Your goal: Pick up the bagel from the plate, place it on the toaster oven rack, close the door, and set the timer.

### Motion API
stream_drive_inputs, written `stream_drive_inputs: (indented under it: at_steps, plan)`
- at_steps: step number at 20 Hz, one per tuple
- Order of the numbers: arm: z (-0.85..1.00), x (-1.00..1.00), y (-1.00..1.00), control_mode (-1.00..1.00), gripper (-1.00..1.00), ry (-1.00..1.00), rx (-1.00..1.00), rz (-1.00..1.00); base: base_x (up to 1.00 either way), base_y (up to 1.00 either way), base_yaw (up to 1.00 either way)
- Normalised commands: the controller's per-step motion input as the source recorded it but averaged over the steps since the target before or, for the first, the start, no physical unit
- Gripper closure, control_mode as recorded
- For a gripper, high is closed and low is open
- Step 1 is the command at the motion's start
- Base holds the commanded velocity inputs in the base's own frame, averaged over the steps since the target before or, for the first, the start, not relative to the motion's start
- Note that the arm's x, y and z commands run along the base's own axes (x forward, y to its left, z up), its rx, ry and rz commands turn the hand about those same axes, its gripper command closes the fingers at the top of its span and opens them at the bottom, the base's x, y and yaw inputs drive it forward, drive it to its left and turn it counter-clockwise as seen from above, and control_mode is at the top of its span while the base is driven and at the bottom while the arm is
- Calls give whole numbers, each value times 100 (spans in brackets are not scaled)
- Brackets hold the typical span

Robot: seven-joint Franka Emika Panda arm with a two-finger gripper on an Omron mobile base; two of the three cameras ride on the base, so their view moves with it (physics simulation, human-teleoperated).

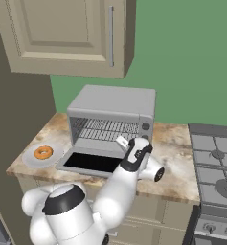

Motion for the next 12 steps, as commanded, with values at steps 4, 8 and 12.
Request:
stream_drive_inputs:
  at_steps: [4, 8, 12]
  plan:
    - [-7, 18, 9, -100, -100, 0, 0, -4, 0, 0, 0]
    - [-9, 17, 3, -100, -100, 0, 0, -3, 0, 0, 0]
    - [-11, 11, 0, -100, -100, 0, 0, -2, 0, 0, 0]
